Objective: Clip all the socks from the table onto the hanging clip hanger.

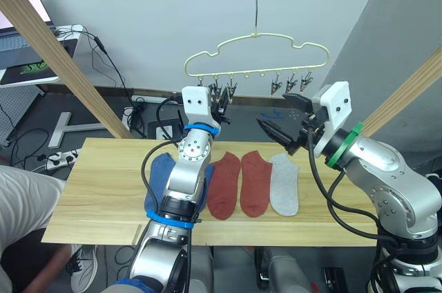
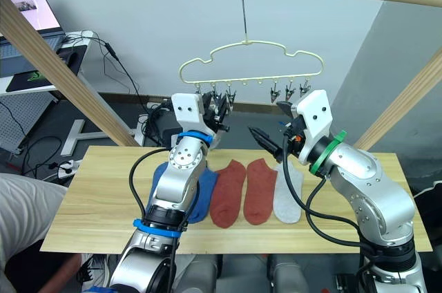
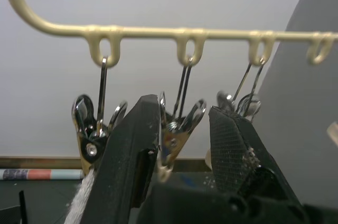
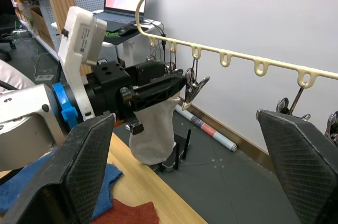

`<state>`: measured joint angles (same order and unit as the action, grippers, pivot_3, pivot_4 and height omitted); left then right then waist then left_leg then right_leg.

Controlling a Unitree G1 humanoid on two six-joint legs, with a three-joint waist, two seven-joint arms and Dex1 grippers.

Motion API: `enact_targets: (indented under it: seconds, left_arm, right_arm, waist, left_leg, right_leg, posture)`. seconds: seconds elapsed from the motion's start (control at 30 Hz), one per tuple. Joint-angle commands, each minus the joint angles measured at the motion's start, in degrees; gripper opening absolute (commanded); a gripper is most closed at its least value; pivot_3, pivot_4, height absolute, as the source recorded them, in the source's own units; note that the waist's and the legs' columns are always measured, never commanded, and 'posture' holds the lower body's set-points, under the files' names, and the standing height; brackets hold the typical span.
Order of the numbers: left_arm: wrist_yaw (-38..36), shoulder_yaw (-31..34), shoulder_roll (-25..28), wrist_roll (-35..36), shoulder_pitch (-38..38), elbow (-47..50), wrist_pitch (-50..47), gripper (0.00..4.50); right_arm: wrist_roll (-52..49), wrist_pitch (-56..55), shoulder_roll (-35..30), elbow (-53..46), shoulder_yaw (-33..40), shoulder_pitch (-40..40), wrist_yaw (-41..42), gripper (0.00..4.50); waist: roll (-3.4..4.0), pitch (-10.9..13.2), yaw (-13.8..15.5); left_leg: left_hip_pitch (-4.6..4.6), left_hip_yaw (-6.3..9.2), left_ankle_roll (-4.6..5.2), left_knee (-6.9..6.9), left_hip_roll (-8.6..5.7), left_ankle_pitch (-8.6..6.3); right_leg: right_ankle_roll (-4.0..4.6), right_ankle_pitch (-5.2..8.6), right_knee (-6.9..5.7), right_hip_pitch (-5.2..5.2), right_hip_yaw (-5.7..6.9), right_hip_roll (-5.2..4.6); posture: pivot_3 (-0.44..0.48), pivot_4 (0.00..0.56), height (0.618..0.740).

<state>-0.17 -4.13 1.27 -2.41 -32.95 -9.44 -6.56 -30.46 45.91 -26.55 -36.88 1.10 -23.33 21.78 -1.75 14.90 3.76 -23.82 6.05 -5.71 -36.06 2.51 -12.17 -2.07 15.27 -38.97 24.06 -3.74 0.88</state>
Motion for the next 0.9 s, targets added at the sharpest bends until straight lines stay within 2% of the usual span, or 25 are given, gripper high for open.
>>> enact_targets:
  seconds: [0.03,0.43,0.7,0.77,0.9]
  left_arm:
    - [0.0,0.0,-0.1,-0.7,-1.0,0.7,2.0,1.76]
    - [0.8,0.3,0.1,-1.3,-2.0,-0.2,3.1,1.76]
    - [0.8,0.8,0.6,-0.9,-1.8,-0.8,3.3,0.18]
    - [0.6,1.0,0.8,-0.8,-1.6,-0.8,3.5,0.01]
    - [-0.1,1.4,1.2,-0.4,-1.5,-1.0,3.3,0.0]
  right_arm:
    - [-0.7,-0.2,-0.6,-2.4,1.5,-0.9,-0.2,4.5]
    - [-0.8,-0.1,-0.8,-2.3,1.4,-1.0,-0.3,4.5]
    - [-0.9,-0.1,-0.7,-2.3,1.4,-1.0,-0.2,4.5]
    - [-0.7,-0.1,-0.4,-2.3,1.0,-1.0,-0.3,4.5]
    - [-0.3,-0.3,0.3,-2.1,0.0,-1.4,-0.7,4.5]
  waist:
    - [0.0,0.0,0.0]
    - [0.0,0.0,-0.1]
    - [0.0,0.0,-0.1]
    - [0.0,0.0,-0.2]
    - [0.0,0.0,-0.7]
  left_leg:
    - [0.0,0.0,0.0,0.0,0.0,0.0]
    - [0.0,0.0,0.0,0.0,0.0,0.0]
    - [0.01,0.0,0.0,0.0,0.0,0.0]
    - [0.01,0.0,0.01,0.0,0.0,0.0]
    - [0.02,0.0,0.01,0.0,0.0,0.0]
  right_leg:
    - [0.0,0.0,0.0,0.0,0.0,0.0]
    - [0.0,0.0,-0.01,0.0,0.0,0.0]
    - [0.0,-0.01,-0.02,0.0,0.0,0.0]
    - [0.0,-0.01,-0.02,0.0,0.0,0.0]
    - [0.0,-0.01,-0.03,0.0,0.0,0.0]
  posture:
    - [0.139,0.206,0.74]
    - [0.14,0.209,0.74]
    - [0.14,0.211,0.74]
    - [0.14,0.211,0.74]
    - [0.146,0.215,0.74]
